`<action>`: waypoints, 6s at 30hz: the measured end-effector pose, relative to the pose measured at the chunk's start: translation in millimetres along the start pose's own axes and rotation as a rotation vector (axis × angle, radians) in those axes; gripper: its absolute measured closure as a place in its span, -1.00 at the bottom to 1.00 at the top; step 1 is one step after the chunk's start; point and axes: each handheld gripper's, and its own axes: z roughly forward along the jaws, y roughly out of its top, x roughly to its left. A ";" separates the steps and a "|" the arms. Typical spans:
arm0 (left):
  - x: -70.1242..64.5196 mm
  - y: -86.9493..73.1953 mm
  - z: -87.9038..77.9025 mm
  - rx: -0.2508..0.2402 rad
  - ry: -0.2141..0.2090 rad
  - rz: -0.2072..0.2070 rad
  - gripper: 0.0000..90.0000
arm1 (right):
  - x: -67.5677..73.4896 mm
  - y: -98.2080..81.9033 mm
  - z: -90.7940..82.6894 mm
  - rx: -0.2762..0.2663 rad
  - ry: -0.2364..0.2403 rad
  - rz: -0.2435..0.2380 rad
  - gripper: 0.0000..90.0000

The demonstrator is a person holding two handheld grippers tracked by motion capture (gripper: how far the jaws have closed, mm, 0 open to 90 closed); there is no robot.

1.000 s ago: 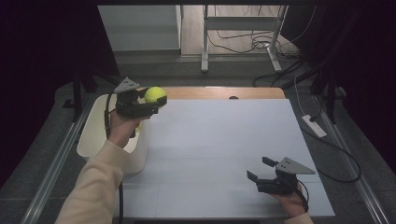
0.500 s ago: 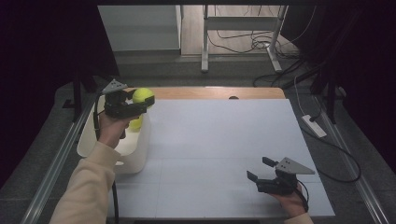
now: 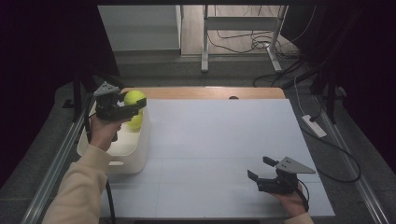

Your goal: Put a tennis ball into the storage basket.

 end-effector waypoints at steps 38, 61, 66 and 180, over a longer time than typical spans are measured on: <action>43.4 -18.4 -0.5 0.192 0.084 -0.056 -0.43 | 0.0 -0.6 1.2 0.007 0.002 -0.004 -0.67; 38.6 -15.0 -10.6 0.144 0.053 -0.079 -0.72 | 0.1 -0.9 2.3 0.011 0.006 -0.005 -0.67; 31.7 -15.5 -11.3 0.116 0.011 -0.071 -0.77 | 0.1 -1.0 2.2 0.013 0.005 -0.007 -0.67; -86.6 -187.7 -1.7 0.140 -0.371 0.226 -0.80 | 1.8 -9.1 4.7 0.052 0.055 -0.057 -0.67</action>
